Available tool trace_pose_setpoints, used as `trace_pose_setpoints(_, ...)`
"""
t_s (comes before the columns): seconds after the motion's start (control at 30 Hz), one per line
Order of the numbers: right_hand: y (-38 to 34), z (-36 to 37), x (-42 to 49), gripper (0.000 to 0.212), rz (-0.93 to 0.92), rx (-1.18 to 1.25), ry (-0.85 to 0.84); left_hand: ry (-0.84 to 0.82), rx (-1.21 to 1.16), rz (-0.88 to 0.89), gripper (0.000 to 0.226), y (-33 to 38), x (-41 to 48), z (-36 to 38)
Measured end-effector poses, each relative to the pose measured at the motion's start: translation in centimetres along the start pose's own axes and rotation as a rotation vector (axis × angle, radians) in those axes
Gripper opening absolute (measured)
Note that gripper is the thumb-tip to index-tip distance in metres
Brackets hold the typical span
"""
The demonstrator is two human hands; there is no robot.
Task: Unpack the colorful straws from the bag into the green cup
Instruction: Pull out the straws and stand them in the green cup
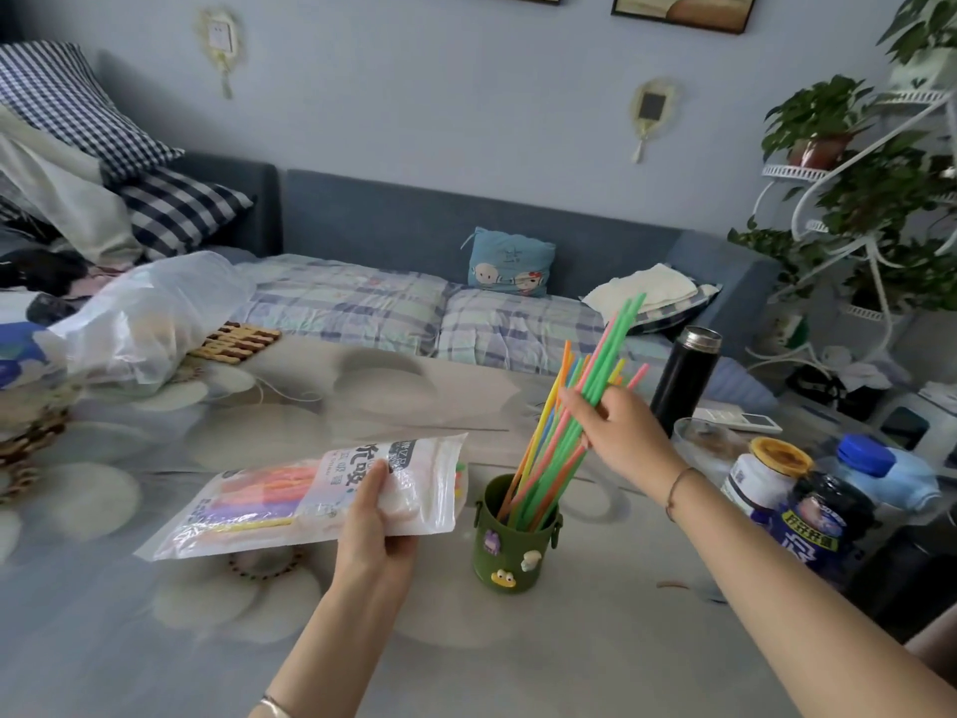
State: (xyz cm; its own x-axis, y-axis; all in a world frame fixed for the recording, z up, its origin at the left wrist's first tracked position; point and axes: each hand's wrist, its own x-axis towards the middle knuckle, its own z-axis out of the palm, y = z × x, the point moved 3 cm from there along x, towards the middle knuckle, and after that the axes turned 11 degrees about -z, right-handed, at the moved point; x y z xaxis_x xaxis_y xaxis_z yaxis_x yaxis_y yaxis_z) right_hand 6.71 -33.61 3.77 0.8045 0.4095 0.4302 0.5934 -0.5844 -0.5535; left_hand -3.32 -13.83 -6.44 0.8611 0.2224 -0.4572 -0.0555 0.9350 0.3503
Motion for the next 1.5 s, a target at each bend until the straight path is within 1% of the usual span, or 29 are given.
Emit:
trace_pose_setpoints(0.1, 0.5, 1.7, -0.5, 0.05, 0.096, 0.006, -0.17, 0.0, 0.008, -0.001, 0.049, 0.0, 0.1, 0.0)
trace_pose_setpoints(0.17, 0.6, 1.6, -0.9, 0.048, 0.137, -0.007, -0.16, -0.008, 0.009, -0.012, 0.048, -0.1, 0.1, 0.0)
trace_pose_setpoints(0.23, 0.5, 0.6, -1.4, 0.052, 0.154, -0.05, -0.025, -0.016, 0.008, -0.023, 0.048, -0.1, 0.1, -0.1)
trace_pose_setpoints(0.27, 0.3, -0.1, -1.8, 0.049, 0.145, -0.093, 0.081, -0.019, 0.012, -0.025, 0.048, -0.1, 0.2, -0.2)
trace_pose_setpoints(0.33, -0.6, -0.9, -3.1, 0.033, 0.067, -0.119, 0.301, -0.022, 0.025, -0.024, 0.048, -0.1, 0.2, -0.2)
trace_pose_setpoints(0.37, -1.1, -0.6, -3.9, 0.027, 0.016, -0.073, 0.358, -0.023, 0.027, -0.023, 0.048, -0.1, 0.2, -0.1)
trace_pose_setpoints(0.4, -1.8, 0.3, -4.6, 0.023, -0.027, 0.009, 0.364, -0.024, 0.023, -0.018, 0.048, -0.2, 0.1, -0.1)
trace_pose_setpoints(0.47, -2.7, 2.8, -5.8, 0.021, -0.067, 0.175, 0.319, -0.024, 0.021, -0.009, 0.047, -0.3, 0.0, 0.0)
trace_pose_setpoints(0.5, -2.8, 3.9, -6.2, 0.021, -0.071, 0.199, 0.317, -0.022, 0.023, -0.005, 0.047, -0.3, -0.1, 0.1)
trace_pose_setpoints(0.57, -2.5, 4.9, -6.2, 0.023, -0.049, 0.184, 0.358, -0.02, 0.023, 0.003, 0.048, -0.3, -0.1, 0.1)
trace_pose_setpoints(0.63, -1.7, 4.8, -5.6, 0.024, 0.009, 0.219, 0.377, -0.017, 0.024, 0.006, 0.048, -0.2, -0.2, 0.1)
trace_pose_setpoints(0.73, -0.7, 4.2, -4.2, 0.025, 0.067, 0.196, 0.341, -0.012, 0.024, 0.01, 0.048, 0.0, -0.1, 0.0)
trace_pose_setpoints(0.8, -0.3, 3.8, -3.6, 0.022, 0.098, 0.152, 0.308, -0.011, 0.032, 0.01, 0.049, -0.1, 0.0, 0.0)
trace_pose_setpoints(0.87, -0.4, 3.8, -3.8, 0.018, 0.131, 0.198, 0.29, -0.007, 0.042, 0.008, 0.05, -0.2, -0.1, 0.0)
trace_pose_setpoints(0.97, -1.1, 5.0, -5.2, 0.014, 0.151, 0.345, 0.291, -0.029, 0.053, 0.004, 0.048, -0.4, -0.2, 0.1)
trace_pose_setpoints(1.03, -2.0, 6.6, -6.2, 0.018, 0.24, 0.55, 0.261, -0.058, 0.08, 0.031, 0.046, -0.5, -0.5, 0.3)
trace_pose_setpoints(1.1, -3.1, 8.3, -6.8, 0.031, 0.414, 0.895, 0.159, -0.077, 0.172, 0.12, 0.036, -0.5, -0.9, 0.5)
trace_pose_setpoints(1.17, -3.8, 9.7, -7.0, 0.046, 0.569, 1.191, 0.053, -0.094, 0.315, 0.26, 0.027, -0.4, -1.6, 0.8)
trace_pose_setpoints(1.2, -4.0, 10.1, -7.1, 0.05, 0.617, 1.3, 0.039, -0.114, 0.395, 0.319, 0.029, -0.4, -2.1, 1.0)
trace_pose_setpoints(1.27, -4.0, 10.7, -7.0, 0.051, 0.643, 1.4, 0.095, -0.136, 0.509, 0.387, 0.036, -0.7, -2.7, 1.2)
trace_pose_setpoints(1.33, -3.8, 11.0, -7.0, 0.042, 0.626, 1.411, 0.174, -0.127, 0.528, 0.418, 0.038, -0.8, -2.8, 1.0)
trace_pose_setpoints(1.37, -3.8, 11.1, -7.1, 0.036, 0.616, 1.372, 0.177, -0.119, 0.51, 0.415, 0.039, -0.7, -2.8, 1.0)
trace_pose_setpoints(1.43, -3.8, 11.1, -7.0, 0.03, 0.566, 1.185, 0.15, -0.114, 0.448, 0.387, 0.038, -0.5, -2.6, 0.9)
trace_pose_setpoints(1.5, -3.7, 11.0, -7.0, 0.029, 0.439, 0.939, 0.174, -0.117, 0.364, 0.352, 0.028, -0.2, -2.4, 0.8)
